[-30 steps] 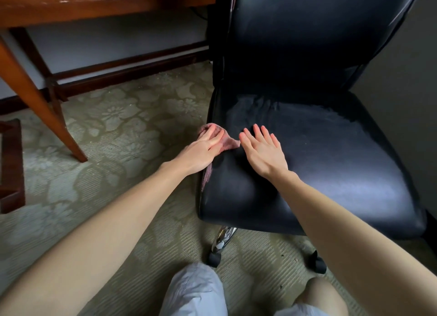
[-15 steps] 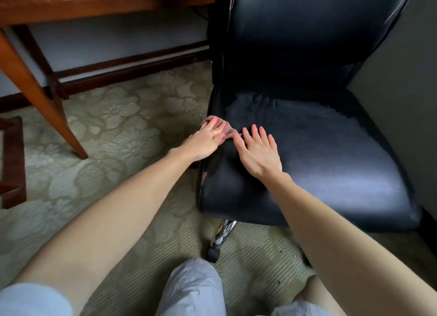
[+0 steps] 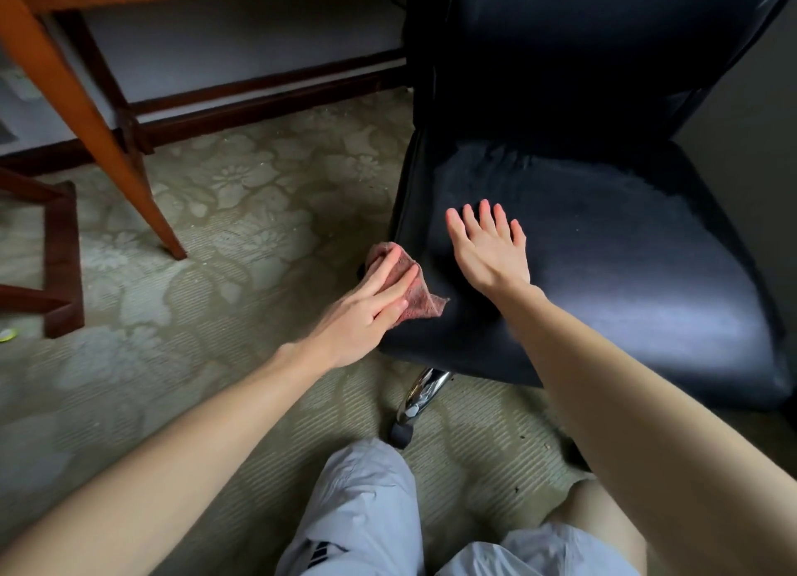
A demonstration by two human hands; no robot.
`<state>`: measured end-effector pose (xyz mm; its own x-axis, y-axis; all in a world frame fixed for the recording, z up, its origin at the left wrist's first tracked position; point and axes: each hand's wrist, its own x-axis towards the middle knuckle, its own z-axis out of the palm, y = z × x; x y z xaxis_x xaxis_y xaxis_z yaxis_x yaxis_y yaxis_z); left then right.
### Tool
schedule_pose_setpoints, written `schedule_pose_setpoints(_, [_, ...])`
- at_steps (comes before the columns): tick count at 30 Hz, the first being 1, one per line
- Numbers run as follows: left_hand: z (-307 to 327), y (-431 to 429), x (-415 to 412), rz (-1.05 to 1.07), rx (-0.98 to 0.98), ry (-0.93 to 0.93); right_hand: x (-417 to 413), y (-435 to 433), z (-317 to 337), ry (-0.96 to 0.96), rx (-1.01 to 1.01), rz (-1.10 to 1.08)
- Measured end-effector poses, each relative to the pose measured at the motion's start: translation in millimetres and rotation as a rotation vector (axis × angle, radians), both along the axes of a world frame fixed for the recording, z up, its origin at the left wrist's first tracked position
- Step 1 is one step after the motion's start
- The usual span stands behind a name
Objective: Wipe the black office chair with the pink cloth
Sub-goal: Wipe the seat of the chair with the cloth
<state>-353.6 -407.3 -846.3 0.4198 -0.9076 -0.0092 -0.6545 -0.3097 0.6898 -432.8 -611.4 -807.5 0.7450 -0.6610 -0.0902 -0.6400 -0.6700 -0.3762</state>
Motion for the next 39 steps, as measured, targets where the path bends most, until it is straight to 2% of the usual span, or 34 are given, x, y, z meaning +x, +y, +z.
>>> schedule_pose_setpoints(3, [3,-25,16,0.013,-0.011,0.006,-3,-2,0,-0.007,0.012,0.009])
schedule_pose_setpoints(7, [18,-56,35,0.097,0.071,0.049,1,-3,0,-0.007,0.023,0.012])
schedule_pose_setpoints(11, [14,-32,18,0.087,0.005,0.093,2,-2,-1,-0.005,0.015,0.004])
schedule_pose_setpoints(13, [4,-9,2,0.030,-0.019,0.031,0,0,-2,-0.012,0.016,-0.007])
schedule_pose_setpoints(16, [-11,15,-15,-0.063,-0.067,-0.164,-5,-1,-2,-0.007,0.005,0.011])
schedule_pose_setpoints(18, [-15,16,-16,-0.083,-0.070,-0.207,-8,-2,-2,0.001,-0.012,0.030])
schedule_pose_setpoints(22, [-5,-2,-15,-0.051,-0.009,-0.171,-13,-2,-2,-0.008,-0.033,0.041])
schedule_pose_setpoints(25, [9,-34,0,0.054,0.019,-0.101,-16,0,-1,-0.035,-0.033,0.048])
schedule_pose_setpoints(28, [33,-74,26,0.135,0.144,-0.021,-18,0,0,-0.058,0.010,0.050])
schedule_pose_setpoints(32, [45,-85,30,0.125,0.204,-0.061,-16,-9,2,-0.164,0.071,0.017])
schedule_pose_setpoints(34, [46,-75,20,0.085,0.196,-0.155,-14,-19,2,-0.263,0.031,-0.036])
schedule_pose_setpoints(36, [41,-66,18,0.055,0.199,-0.150,-7,-33,5,-0.289,-0.048,-0.047])
schedule_pose_setpoints(39, [34,-73,25,0.029,0.221,-0.137,10,-57,13,-0.144,-0.137,-0.015])
